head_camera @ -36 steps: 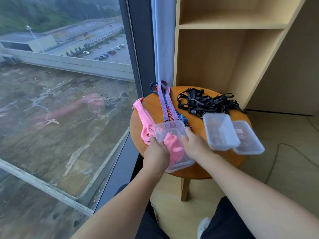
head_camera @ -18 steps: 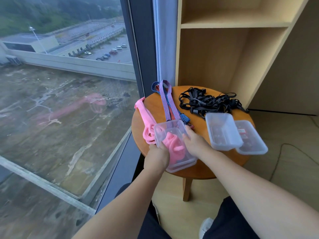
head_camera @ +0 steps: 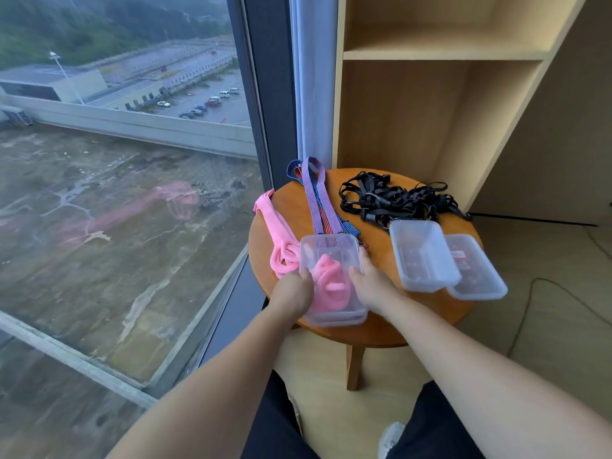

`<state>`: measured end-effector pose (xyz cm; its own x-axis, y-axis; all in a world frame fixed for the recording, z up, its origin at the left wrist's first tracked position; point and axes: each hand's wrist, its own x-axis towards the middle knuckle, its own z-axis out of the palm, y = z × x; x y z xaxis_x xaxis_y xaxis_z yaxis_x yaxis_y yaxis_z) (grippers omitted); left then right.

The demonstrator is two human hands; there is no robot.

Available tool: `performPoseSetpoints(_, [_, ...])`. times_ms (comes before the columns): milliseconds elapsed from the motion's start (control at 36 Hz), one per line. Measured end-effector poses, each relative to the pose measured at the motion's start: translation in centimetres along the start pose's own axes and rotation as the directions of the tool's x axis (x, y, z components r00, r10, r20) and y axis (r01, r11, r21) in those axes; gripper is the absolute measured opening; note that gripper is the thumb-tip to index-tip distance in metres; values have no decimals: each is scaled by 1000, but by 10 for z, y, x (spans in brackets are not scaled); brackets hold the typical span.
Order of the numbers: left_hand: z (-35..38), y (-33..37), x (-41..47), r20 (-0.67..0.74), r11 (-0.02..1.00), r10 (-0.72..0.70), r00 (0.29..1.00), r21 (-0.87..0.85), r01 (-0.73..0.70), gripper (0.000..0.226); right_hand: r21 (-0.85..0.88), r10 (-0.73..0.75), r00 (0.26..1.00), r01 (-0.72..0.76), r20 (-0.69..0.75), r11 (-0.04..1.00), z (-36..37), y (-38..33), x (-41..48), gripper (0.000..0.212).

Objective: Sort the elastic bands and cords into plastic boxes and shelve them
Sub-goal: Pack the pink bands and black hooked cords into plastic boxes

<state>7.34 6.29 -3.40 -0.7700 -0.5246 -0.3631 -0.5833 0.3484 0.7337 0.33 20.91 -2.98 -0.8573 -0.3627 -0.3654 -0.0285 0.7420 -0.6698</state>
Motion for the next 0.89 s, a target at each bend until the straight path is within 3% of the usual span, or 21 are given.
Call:
performPoseSetpoints(361, [-19, -3, 18, 50, 996, 84, 995, -14, -84, 39, 72, -63, 998, 63, 4, 995, 2, -8, 2, 62])
performPoseSetpoints(694, [-20, -5, 20, 11, 995, 93, 996, -46, -92, 36, 146, -91, 996, 90, -2, 985, -1, -5, 6, 62])
performPoseSetpoints(778, [-26, 1, 23, -44, 991, 130, 991, -9, -130, 33, 134, -110, 994, 110, -9, 985, -10, -1, 4, 59])
performPoseSetpoints(889, [-34, 22, 27, -162, 973, 231, 959, 57, -225, 40, 138, -132, 983, 149, -126, 979, -34, 12, 5, 43])
